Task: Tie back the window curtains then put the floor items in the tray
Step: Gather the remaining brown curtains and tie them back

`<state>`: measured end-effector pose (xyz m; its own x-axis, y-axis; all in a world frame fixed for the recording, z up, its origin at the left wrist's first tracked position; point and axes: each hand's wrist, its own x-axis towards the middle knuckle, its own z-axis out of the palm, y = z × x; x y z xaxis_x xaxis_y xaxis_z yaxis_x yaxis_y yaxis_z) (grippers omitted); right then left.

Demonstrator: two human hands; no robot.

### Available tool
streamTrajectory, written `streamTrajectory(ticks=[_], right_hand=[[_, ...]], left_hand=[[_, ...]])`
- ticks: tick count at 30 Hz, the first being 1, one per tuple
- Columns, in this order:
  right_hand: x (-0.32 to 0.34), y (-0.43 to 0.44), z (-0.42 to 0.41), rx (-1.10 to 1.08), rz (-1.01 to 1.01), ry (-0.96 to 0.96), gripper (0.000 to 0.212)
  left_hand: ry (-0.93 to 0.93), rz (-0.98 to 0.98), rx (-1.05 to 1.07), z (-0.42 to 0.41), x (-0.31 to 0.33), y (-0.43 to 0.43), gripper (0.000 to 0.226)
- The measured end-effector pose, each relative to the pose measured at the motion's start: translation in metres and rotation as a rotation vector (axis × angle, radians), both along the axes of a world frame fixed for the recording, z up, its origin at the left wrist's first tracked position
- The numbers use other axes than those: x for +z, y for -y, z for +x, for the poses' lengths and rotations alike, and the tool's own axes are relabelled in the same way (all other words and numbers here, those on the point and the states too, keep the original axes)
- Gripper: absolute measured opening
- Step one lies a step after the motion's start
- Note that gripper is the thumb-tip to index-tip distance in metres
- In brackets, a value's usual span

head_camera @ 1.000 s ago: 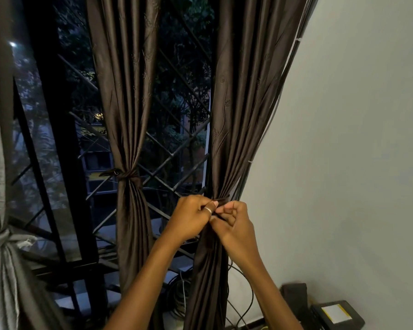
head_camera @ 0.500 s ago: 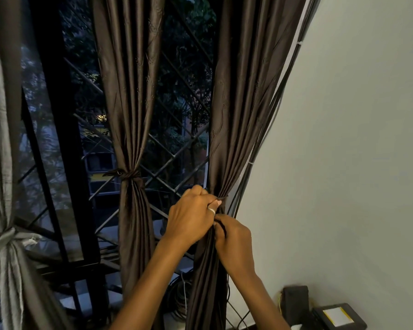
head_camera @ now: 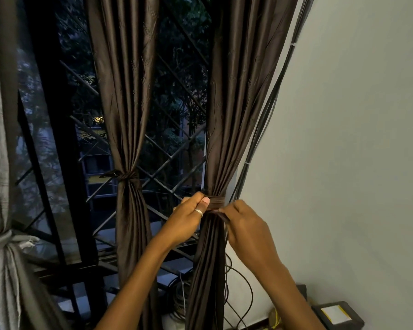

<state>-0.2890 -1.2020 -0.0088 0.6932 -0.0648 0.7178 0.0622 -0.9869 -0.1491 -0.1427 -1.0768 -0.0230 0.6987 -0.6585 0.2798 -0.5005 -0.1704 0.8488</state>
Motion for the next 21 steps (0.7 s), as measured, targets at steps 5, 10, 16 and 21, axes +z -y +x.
streamTrajectory(ticks=[5, 10, 16, 21], right_hand=[[0.025, 0.022, 0.008, 0.109, -0.092, -0.075, 0.027], [0.030, 0.038, 0.019, 0.183, -0.049, -0.160, 0.021], [0.025, 0.034, 0.030, 0.236, 0.131, -0.132, 0.015], [0.024, 0.029, 0.040, 0.248, 0.239, -0.062, 0.014]], left_hand=[[-0.062, -0.031, -0.107, -0.007, 0.003, -0.003, 0.025], [-0.009, -0.027, -0.185, -0.014, 0.007, -0.014, 0.021], [0.415, -0.009, -0.206, -0.019, 0.013, -0.020, 0.010], [0.751, 0.096, 0.023, -0.031, 0.021, -0.017, 0.014]])
